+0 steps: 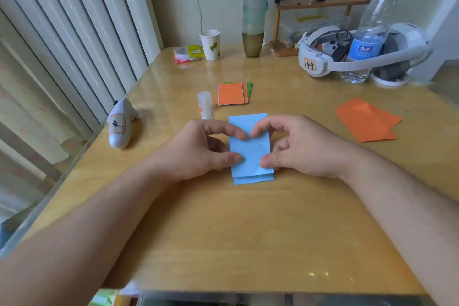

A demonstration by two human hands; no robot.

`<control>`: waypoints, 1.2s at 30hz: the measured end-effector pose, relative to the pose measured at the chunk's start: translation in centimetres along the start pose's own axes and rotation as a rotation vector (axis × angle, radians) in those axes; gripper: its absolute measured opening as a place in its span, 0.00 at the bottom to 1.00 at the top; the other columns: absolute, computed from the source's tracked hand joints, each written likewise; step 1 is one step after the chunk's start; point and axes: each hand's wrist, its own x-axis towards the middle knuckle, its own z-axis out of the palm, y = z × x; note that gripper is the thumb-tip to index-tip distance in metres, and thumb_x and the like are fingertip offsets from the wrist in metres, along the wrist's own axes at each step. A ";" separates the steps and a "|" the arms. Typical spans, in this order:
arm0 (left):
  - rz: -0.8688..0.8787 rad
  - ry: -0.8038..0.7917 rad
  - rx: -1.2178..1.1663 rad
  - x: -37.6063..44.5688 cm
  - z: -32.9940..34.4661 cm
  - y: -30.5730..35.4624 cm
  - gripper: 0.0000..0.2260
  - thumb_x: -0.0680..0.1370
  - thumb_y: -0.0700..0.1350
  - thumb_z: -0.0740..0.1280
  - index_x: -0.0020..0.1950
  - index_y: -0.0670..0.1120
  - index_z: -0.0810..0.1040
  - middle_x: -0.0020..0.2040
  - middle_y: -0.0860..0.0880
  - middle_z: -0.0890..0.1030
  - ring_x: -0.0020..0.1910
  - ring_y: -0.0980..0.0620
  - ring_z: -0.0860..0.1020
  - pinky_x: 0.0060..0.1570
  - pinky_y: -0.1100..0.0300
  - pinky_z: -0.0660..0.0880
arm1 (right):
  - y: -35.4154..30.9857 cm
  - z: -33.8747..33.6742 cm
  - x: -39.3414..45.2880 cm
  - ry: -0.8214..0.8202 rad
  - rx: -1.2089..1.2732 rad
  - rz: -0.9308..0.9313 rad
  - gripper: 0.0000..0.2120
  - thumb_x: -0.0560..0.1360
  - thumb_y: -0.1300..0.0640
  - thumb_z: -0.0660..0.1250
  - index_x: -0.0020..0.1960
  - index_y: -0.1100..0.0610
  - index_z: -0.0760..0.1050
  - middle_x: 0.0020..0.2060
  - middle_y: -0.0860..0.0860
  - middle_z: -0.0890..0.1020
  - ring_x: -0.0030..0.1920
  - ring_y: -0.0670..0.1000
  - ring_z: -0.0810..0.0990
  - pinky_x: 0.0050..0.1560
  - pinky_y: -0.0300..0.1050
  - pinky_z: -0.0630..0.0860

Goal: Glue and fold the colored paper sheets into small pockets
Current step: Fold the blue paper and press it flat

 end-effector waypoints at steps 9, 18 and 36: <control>0.007 -0.010 -0.087 0.1 -0.3 -0.3 0.16 0.73 0.40 0.80 0.57 0.53 0.84 0.36 0.45 0.82 0.34 0.51 0.77 0.41 0.60 0.78 | 0.0 0.0 0.1 0.030 -0.031 -0.027 0.19 0.72 0.58 0.81 0.56 0.42 0.79 0.29 0.41 0.78 0.31 0.45 0.72 0.38 0.44 0.70; 0.022 -0.033 -0.102 0.4 -0.3 -0.5 0.17 0.73 0.40 0.80 0.58 0.51 0.83 0.34 0.47 0.82 0.34 0.51 0.79 0.40 0.60 0.77 | 0.0 0.2 0.0 0.008 -0.039 -0.025 0.22 0.73 0.62 0.80 0.59 0.43 0.78 0.30 0.32 0.80 0.29 0.43 0.74 0.36 0.38 0.72; 0.069 -0.035 0.103 0.4 0.3 -0.1 0.17 0.70 0.40 0.82 0.53 0.49 0.80 0.36 0.68 0.80 0.28 0.61 0.76 0.31 0.71 0.70 | 0.3 0.7 0.3 -0.010 -0.192 -0.027 0.24 0.69 0.58 0.83 0.56 0.37 0.77 0.55 0.38 0.74 0.38 0.45 0.83 0.41 0.39 0.74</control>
